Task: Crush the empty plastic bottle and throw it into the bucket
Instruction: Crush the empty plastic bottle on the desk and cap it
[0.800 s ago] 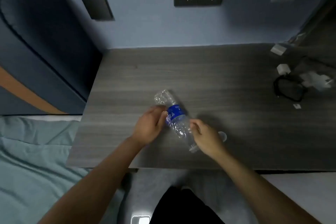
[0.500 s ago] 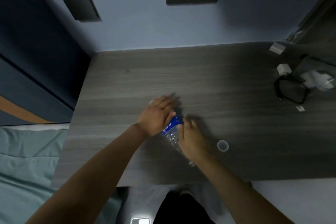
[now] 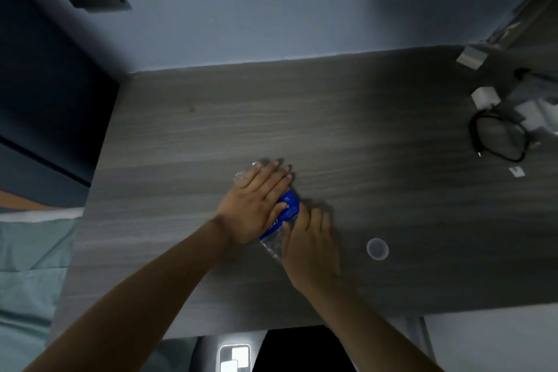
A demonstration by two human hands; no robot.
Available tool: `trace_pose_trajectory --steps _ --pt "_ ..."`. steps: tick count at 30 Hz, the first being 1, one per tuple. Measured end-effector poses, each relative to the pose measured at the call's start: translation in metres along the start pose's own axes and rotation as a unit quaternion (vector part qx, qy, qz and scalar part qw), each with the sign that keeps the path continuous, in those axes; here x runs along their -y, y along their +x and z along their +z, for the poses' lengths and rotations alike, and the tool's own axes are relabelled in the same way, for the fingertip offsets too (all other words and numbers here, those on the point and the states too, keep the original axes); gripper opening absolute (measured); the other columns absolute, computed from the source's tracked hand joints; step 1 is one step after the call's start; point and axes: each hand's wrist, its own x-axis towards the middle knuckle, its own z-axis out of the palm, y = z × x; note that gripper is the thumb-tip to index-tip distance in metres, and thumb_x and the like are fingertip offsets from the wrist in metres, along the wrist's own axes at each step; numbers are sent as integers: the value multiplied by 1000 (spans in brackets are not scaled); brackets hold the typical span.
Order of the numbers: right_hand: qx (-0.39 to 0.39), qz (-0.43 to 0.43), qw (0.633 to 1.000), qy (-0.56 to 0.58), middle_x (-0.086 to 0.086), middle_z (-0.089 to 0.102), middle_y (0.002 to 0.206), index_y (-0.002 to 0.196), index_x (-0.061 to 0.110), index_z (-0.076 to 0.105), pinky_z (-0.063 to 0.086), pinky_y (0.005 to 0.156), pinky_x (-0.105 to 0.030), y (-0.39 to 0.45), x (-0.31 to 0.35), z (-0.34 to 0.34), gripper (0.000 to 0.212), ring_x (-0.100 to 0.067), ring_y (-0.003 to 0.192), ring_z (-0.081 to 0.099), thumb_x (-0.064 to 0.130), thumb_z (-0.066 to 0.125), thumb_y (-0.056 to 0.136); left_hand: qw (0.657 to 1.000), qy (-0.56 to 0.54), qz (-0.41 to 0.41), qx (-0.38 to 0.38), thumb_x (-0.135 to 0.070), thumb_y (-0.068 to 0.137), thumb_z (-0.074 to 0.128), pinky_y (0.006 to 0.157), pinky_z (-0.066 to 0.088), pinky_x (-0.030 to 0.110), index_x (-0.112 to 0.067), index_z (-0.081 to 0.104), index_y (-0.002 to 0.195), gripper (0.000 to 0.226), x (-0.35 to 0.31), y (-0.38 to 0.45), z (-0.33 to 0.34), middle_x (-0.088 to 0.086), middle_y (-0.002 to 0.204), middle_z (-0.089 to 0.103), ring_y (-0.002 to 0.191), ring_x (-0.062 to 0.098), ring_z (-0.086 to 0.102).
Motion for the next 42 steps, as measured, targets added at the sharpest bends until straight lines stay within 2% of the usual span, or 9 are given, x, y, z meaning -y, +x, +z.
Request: trace_pose_trajectory --steps 10,16,20,25,29,32,34,37,42 --pt "71 18 996 55 -10 44 128 128 12 33 40 91 -32 9 -4 -3 39 -21 112 41 27 33 93 999 22 35 6 -45 90 -4 110 -18 39 -14 -14 138 59 4 4 -5 4 147 -16 136 19 -20" --pt "64 0 998 -19 -12 49 124 130 8 35 43 88 -34 6 -4 3 45 -24 107 47 32 36 92 999 -13 28 13 -45 91 -1 106 -25 43 -15 -9 139 58 3 4 0 3 149 -13 137 20 -22" --pt "18 -14 998 -56 -10 67 91 106 6 58 54 60 -31 4 -2 1 39 -21 75 62 30 65 76 999 -48 20 12 -45 92 6 108 -20 47 -16 -4 140 57 5 5 3 2 150 -10 137 20 -24" --pt "55 -10 998 -19 -10 53 120 129 7 38 47 81 -33 5 -4 3 46 -22 101 52 36 38 92 998 -27 53 38 -49 91 1 106 -25 46 -14 -12 140 61 9 1 -2 4 149 -15 135 20 -26" --pt "23 -1 999 -41 -13 63 103 114 4 53 53 68 -34 5 -2 4 39 -24 87 60 31 54 86 998 -17 36 46 -48 90 -3 107 -24 46 -14 -16 139 61 5 1 0 4 149 -17 136 20 -27" --pt "24 8 1000 -15 -14 62 105 113 5 52 53 69 -35 4 -2 3 38 -25 88 59 33 50 87 995 -69 43 58 -50 89 0 101 -35 32 -20 -20 136 59 9 2 -3 -1 151 -18 129 10 -39" --pt "16 14 1000 -9 -14 62 102 109 6 53 52 66 -34 5 -2 4 36 -24 86 58 35 50 87 992 -106 41 51 -47 94 14 102 -33 28 -21 -8 141 59 14 3 -8 0 157 3 137 8 -24" --pt "8 18 1000 -7 -12 63 96 102 8 56 50 60 -31 5 -1 4 33 -23 81 59 35 54 84 994 -86 68 -1 -39 94 31 111 -7 43 -15 34 140 52 17 6 -18 7 142 47 138 22 31" --pt "16 17 999 33 -12 59 108 113 9 50 50 69 -32 5 -4 4 38 -22 90 57 38 44 89 986 -125 103 43 -46 92 38 108 27 35 -20 46 130 47 29 16 -27 6 125 53 121 23 40"
